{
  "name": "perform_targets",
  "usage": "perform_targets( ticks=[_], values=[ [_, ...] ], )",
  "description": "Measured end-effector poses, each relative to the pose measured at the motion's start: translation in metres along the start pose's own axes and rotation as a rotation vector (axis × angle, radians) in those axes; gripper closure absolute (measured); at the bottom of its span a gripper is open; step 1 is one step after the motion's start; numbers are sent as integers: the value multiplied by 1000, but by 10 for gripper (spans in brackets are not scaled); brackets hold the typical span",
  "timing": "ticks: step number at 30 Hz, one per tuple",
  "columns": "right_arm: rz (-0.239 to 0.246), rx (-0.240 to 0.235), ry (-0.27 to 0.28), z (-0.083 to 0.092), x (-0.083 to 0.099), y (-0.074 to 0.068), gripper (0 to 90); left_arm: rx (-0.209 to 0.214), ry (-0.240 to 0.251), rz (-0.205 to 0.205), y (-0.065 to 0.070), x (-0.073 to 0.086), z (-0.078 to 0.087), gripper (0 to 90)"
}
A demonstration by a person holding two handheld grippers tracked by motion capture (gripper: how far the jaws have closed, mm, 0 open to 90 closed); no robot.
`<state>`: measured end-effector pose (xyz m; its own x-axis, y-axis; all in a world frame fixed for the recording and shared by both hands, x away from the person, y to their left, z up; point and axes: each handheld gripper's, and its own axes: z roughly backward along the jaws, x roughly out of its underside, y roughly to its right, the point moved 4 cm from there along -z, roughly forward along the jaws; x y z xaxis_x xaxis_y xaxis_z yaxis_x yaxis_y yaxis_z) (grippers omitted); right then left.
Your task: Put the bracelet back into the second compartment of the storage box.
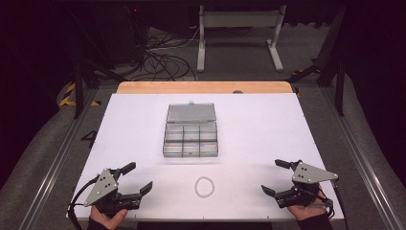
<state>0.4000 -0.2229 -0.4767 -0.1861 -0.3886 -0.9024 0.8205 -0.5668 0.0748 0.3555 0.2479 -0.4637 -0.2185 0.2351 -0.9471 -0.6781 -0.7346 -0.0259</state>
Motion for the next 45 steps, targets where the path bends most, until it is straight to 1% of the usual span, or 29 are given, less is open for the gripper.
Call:
perform_targets(
  ticks=[3,5,7,9,10,12,14,16,17,20,21,23,25,28,29,30,31,33,35,36,37,38,45],
  values=[
    [-3,-3,-2,-1,0,0,53,0,4,3,0,0,1,167],
    [2,-17,0,-2,0,-1,30,-2,2,-1,1,0,1,167],
    [6,-29,3,-3,0,-2,6,-4,-6,-13,1,-1,0,168],
    [13,-30,3,-3,0,-3,2,-5,-13,-18,2,-1,0,168],
    [11,-31,5,-2,0,-3,2,-7,-14,-29,3,-1,0,168],
    [11,-31,10,-2,0,-3,2,-8,-13,-26,4,-1,0,167],
    [8,-30,3,-2,0,-2,2,-10,-15,-39,4,-2,0,167],
    [7,-31,0,-2,0,-3,6,-9,-17,-37,3,-2,0,167],
    [5,-31,-2,-2,0,-3,9,-7,-13,-25,2,-3,1,167],
    [0,-40,2,-2,0,-3,12,-4,-15,-16,2,-3,1,168],
    [-9,-43,7,-1,0,-3,12,-10,-19,-21,1,-3,1,174],
    [-11,-43,6,-1,0,-2,12,-8,-29,-13,0,-3,1,174],
    [-12,-44,2,-2,0,-3,14,-7,-35,-16,-1,-4,1,173],
    [-10,-52,1,-2,0,-4,15,13,-49,-6,0,-7,0,175],
    [-10,-52,1,-2,0,-4,15,13,-49,-6,0,-7,0,179],
    [-9,-57,4,-2,0,-5,15,13,-53,-22,-1,-8,0,183],
    [-6,-58,0,-2,0,-5,15,22,-68,-14,-1,-11,-2,186],
    [-9,-59,-2,-3,0,-5,15,29,-65,-8,-2,-12,-3,187],
    [-9,-59,-4,-4,0,-5,15,48,-70,3,-3,-15,-4,188],
    [-10,-63,-6,-4,0,-5,15,57,-72,3,-3,-17,-6,188],
    [-12,-66,-6,-4,0,-5,15,64,-81,-8,-2,-20,-8,188],
    [-13,-68,-5,-4,0,-5,15,72,-87,0,-1,-21,-9,188],
    [-20,-71,-6,-5,0,-5,16,90,-96,-12,2,-30,-14,190]
  ],
)
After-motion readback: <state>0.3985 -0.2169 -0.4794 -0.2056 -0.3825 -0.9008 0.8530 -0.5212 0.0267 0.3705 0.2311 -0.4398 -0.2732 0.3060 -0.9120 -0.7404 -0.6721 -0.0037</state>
